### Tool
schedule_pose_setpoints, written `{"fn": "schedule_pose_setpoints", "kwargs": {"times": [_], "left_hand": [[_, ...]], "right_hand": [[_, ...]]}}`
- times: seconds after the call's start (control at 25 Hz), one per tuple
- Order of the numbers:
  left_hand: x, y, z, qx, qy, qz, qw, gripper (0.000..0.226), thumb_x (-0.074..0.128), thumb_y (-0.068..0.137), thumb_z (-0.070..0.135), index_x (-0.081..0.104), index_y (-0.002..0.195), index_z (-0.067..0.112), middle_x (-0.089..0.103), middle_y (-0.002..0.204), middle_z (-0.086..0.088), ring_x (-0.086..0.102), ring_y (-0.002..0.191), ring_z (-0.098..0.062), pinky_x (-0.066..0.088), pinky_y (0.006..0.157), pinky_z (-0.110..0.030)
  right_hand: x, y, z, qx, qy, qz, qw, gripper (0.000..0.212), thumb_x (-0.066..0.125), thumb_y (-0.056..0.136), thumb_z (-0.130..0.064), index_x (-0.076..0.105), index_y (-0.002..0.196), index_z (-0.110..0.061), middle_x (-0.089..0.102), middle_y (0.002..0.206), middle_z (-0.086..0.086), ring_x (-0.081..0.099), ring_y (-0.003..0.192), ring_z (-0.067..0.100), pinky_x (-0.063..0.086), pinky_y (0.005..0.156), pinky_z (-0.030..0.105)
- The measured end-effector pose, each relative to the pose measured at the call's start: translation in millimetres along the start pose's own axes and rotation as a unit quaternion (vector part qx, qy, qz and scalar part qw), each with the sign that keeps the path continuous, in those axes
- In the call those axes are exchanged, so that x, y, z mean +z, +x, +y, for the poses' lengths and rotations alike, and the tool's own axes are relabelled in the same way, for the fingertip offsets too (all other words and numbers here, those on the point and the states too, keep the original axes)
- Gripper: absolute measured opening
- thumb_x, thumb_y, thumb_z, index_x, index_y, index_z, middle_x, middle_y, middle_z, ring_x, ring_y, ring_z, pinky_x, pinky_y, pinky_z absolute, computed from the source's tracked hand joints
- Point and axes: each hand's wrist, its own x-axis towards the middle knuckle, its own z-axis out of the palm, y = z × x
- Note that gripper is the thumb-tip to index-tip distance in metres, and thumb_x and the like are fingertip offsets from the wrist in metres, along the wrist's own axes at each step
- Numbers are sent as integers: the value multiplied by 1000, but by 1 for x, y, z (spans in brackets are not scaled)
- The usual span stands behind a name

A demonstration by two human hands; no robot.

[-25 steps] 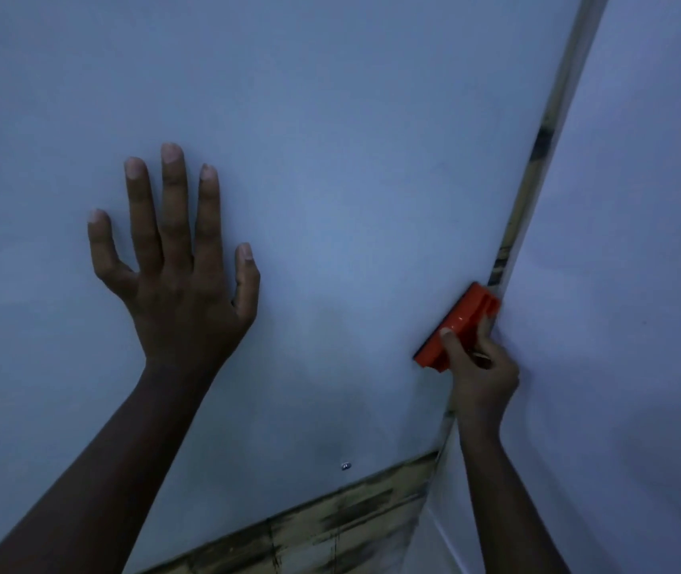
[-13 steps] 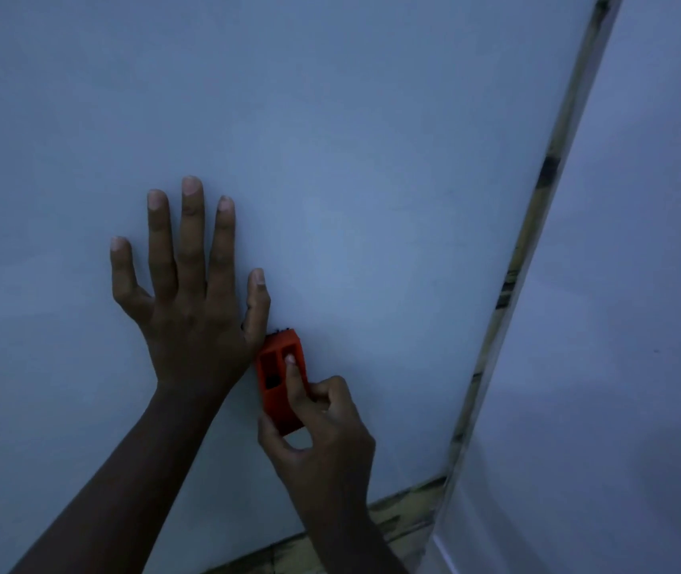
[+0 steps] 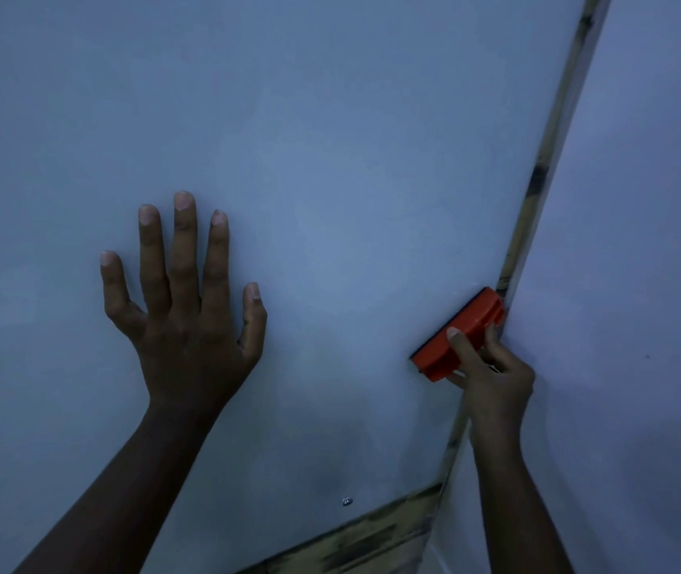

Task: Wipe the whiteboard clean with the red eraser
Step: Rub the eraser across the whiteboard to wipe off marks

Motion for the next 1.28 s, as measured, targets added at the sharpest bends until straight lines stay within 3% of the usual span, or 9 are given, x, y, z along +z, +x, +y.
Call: {"fn": "schedule_pose_setpoints", "kwargs": {"times": [0.12,0.2,0.36,0.48,0.68,0.84,0.92,1.0,1.28], "left_hand": [[0,0,0,5,-3,1,1000,71,51,106,36,25,168,10,16,174,-14,8,163,-33,7,128,-62],[0,0,1,5,-1,4,1000,71,52,106,35,26,167,10,16,174,-14,9,164,-33,8,128,-62],[1,0,-1,10,-12,5,1000,70,51,107,37,28,167,10,20,174,-16,7,164,-31,6,129,-60],[1,-1,-3,13,-20,7,1000,70,52,107,37,28,167,10,23,173,-17,8,164,-31,7,129,-60],[2,-3,-2,17,-29,25,999,68,57,105,34,35,164,9,28,172,-17,13,164,-32,9,129,-61],[2,-6,-1,17,-35,29,999,68,58,104,33,36,164,10,28,171,-17,13,163,-32,10,130,-60],[2,-7,-2,17,-29,30,999,68,59,104,33,37,164,9,28,171,-17,12,164,-31,9,130,-60],[2,-7,-1,17,-26,29,999,66,58,104,33,39,163,9,30,171,-18,12,164,-31,9,130,-59],[4,-13,-4,41,-21,19,999,68,58,105,34,36,164,8,26,172,-19,13,163,-34,9,130,-60]], "right_hand": [[29,-11,-18,-121,-78,19,989,36,87,81,-49,73,81,-15,59,70,18,58,65,15,56,62,30],[54,-37,-35,-240,-141,1,961,34,84,83,-49,76,107,-25,55,73,2,56,61,11,47,56,21],[78,-99,-25,-376,-273,-153,872,69,72,86,-52,53,149,-34,53,89,-4,57,68,12,55,56,31],[75,-111,-14,-425,-312,-150,836,79,73,83,-52,43,156,-39,54,88,-4,56,67,12,55,51,33],[53,-30,-48,-327,-244,-24,912,64,72,82,-57,66,140,-31,55,81,-7,58,62,10,55,55,33],[30,16,-58,-151,-69,47,985,6,82,81,-52,77,82,-50,72,76,1,72,76,29,62,66,55],[36,15,-56,-108,-40,57,992,10,83,82,-48,76,76,-50,72,74,0,73,79,34,62,66,58],[53,-2,-61,-133,-49,70,987,27,80,82,-54,77,78,-27,65,70,5,68,68,29,61,61,49],[97,-95,-36,-473,-266,-106,833,70,75,90,-50,54,150,-20,56,88,0,53,66,10,53,52,28]]}}
